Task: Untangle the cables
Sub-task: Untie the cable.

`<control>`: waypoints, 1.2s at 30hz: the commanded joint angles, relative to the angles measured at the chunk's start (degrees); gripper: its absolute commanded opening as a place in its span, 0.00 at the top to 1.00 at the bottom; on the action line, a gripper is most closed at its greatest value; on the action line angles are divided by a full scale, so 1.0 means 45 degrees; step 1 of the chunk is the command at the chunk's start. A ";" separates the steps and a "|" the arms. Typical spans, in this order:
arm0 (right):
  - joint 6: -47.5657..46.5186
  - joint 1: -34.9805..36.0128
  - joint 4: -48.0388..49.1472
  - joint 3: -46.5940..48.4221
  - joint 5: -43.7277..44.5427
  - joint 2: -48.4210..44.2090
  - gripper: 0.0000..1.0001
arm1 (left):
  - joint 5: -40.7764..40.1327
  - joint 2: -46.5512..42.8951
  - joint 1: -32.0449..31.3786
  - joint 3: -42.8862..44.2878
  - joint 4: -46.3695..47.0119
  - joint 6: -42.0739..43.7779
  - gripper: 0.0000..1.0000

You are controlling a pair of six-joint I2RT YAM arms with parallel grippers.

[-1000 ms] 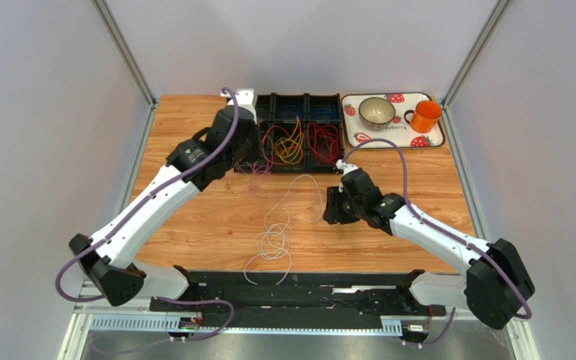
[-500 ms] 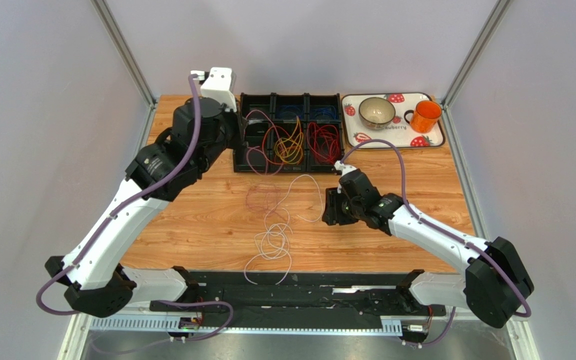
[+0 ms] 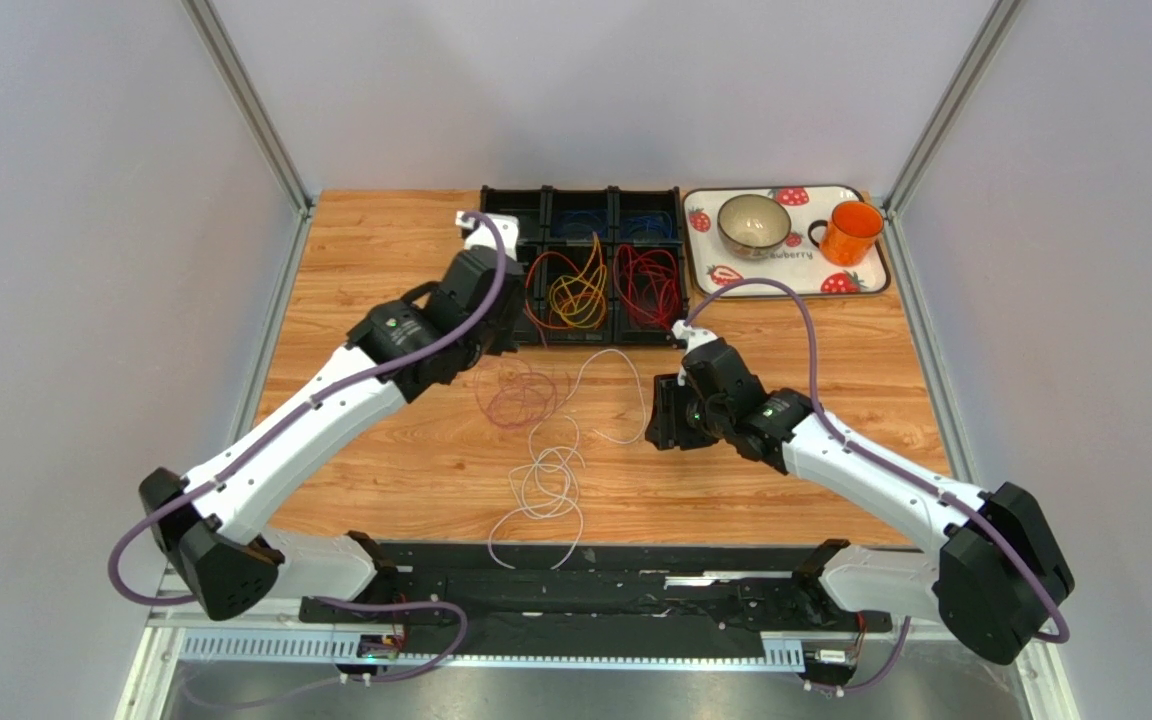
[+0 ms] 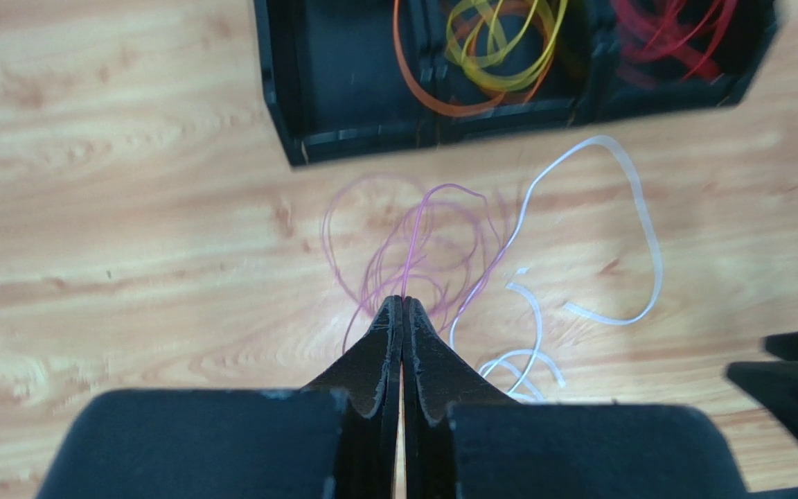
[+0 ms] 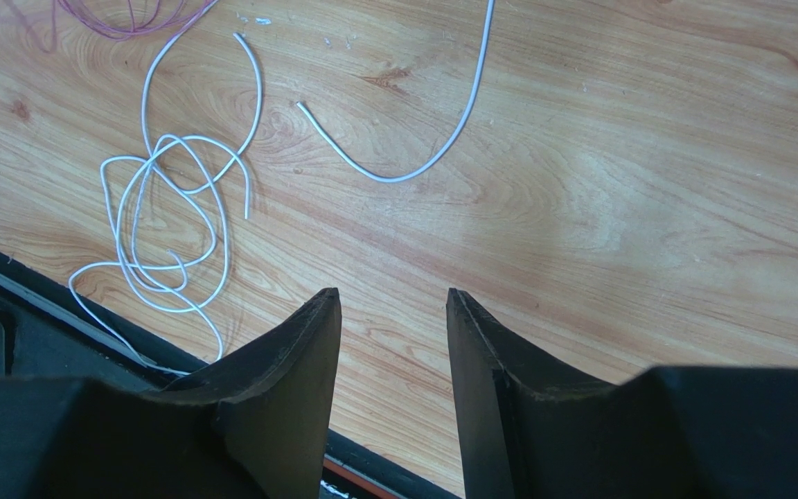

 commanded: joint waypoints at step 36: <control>0.0010 0.0088 0.0418 0.0096 0.0083 0.0605 0.55 | 0.1898 0.4092 0.1363 -0.3574 0.3277 -0.1344 0.22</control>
